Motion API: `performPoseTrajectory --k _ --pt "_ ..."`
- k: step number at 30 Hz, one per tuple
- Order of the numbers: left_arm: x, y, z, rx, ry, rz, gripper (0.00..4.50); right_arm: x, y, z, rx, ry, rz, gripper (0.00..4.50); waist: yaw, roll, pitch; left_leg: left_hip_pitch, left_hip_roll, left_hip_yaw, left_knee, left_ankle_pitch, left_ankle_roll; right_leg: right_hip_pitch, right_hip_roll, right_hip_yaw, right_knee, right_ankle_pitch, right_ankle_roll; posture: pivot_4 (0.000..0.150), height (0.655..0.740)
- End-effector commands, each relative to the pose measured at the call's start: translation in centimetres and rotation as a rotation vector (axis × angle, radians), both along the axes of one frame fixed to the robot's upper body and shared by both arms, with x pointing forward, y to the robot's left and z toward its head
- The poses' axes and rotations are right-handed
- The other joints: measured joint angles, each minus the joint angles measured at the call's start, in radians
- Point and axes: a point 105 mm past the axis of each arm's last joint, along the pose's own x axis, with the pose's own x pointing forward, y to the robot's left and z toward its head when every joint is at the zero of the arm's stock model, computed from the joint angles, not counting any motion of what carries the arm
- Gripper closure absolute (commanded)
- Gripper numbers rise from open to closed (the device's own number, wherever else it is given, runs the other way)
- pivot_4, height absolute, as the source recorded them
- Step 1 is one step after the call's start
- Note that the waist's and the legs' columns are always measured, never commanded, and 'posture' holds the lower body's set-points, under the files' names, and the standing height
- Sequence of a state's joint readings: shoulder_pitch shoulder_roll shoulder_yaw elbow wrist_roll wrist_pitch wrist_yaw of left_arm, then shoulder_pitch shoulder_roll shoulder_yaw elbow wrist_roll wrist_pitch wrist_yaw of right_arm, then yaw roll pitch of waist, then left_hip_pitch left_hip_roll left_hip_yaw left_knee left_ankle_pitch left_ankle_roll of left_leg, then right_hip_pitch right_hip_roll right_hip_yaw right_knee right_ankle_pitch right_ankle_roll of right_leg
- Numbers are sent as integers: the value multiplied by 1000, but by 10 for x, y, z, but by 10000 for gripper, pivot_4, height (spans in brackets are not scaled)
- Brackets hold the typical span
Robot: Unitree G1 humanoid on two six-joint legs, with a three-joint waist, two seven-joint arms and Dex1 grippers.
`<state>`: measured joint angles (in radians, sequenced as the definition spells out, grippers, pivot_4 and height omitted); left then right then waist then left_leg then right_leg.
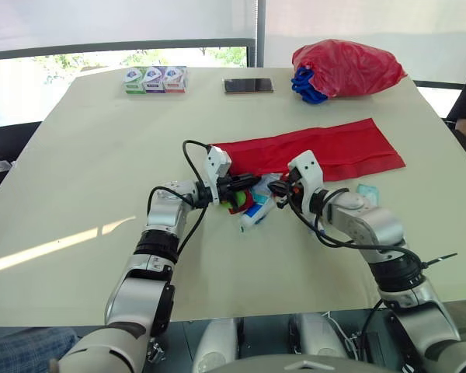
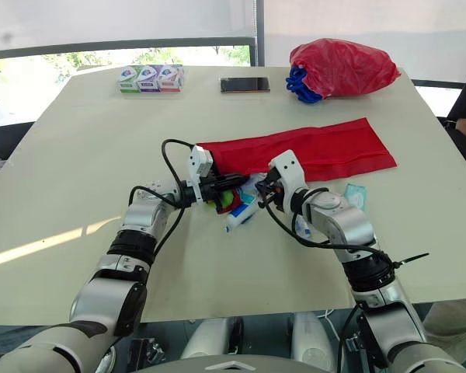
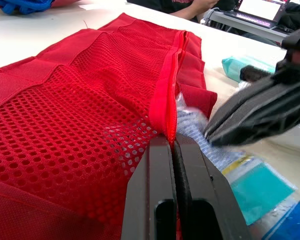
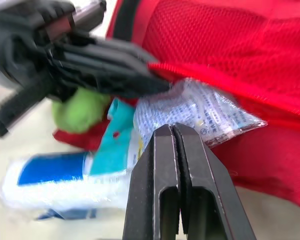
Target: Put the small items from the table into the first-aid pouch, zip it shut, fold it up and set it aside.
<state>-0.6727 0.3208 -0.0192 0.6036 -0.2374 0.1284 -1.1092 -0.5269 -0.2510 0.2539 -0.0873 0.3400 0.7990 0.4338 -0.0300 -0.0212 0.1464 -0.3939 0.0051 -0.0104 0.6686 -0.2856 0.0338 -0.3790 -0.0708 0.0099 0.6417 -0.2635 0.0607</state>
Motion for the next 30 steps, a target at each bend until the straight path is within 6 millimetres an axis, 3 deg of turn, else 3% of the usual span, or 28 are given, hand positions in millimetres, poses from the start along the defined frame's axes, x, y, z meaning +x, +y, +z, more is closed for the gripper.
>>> performPoseTrajectory --k 1,10,22,30 --pt "0 -10 13 -7 -48 -44 45000 2 5 8 3 -30 16 44490 0 0 0 0 0 0 0 0 0 0 0 0 0 0 0 1500 7400" --pt "-3 -16 10 -4 -43 -66 45000 7 15 3 -10 -32 14 44490 1 0 0 0 0 0 0 0 0 0 0 0 0 0 0 1500 7400" --pt "-6 -20 9 3 -42 -86 45000 31 52 12 37 -76 4 44490 -5 0 0 0 -2 0 0 3 -5 0 0 0 1 0 0 1500 7400" --pt "-5 -20 9 1 -43 -84 45000 45 70 34 142 -188 -39 44490 -11 0 0 1 -1 0 0 3 -6 0 1 0 2 0 0 1500 7400"
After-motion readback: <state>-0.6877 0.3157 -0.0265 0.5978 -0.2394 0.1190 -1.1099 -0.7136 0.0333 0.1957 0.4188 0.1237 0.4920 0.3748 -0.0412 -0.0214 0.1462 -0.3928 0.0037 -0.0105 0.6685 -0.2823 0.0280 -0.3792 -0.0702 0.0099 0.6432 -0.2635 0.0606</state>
